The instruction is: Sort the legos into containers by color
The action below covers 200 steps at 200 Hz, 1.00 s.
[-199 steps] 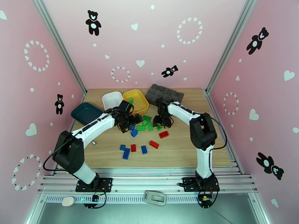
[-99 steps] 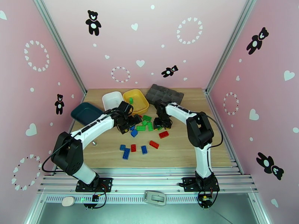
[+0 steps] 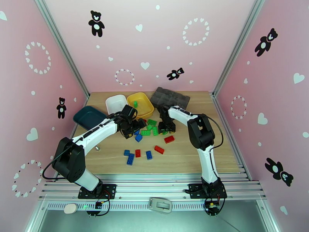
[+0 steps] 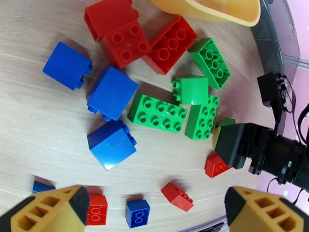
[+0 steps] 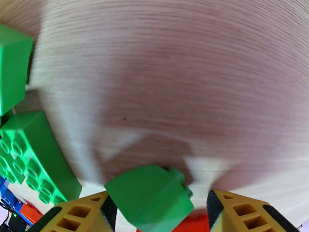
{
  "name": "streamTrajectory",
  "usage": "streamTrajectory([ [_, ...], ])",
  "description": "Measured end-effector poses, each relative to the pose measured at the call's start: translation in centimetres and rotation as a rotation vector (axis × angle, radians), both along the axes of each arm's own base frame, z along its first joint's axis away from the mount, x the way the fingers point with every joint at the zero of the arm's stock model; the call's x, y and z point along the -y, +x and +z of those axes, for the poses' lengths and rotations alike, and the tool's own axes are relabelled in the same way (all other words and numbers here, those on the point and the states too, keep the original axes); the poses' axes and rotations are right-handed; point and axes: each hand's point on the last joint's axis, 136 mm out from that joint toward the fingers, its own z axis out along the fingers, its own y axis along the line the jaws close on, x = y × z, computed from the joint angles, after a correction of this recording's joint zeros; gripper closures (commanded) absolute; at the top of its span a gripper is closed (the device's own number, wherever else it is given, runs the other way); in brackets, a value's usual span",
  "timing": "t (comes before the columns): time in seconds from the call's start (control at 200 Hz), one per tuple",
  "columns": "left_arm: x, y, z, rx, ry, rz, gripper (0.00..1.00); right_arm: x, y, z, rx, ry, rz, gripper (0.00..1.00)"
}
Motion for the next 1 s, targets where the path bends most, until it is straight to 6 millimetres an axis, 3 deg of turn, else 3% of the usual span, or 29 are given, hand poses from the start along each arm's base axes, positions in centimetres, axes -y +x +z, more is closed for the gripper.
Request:
streamTrajectory([
  [0.275, 0.0, 0.0, 0.0, 0.000, 0.000, -0.001, 0.02, 1.0, 0.9, 0.2, -0.001, 0.004, -0.022, 0.43],
  [0.661, 0.3, 0.3, 0.0, -0.002, -0.006, -0.004, 0.02, 0.9, 0.9, 0.0, -0.019, 0.028, -0.033, 0.58],
  [0.871, 1.1, 1.7, 0.9, 0.013, -0.042, -0.007, 0.02, 0.5, 0.9, 0.2, -0.027, 0.056, -0.054, 0.60],
  [1.001, 1.0, 3.5, 1.9, 0.037, -0.098, 0.013, 0.02, -0.8, 1.2, 0.8, -0.024, 0.130, -0.083, 0.62],
])
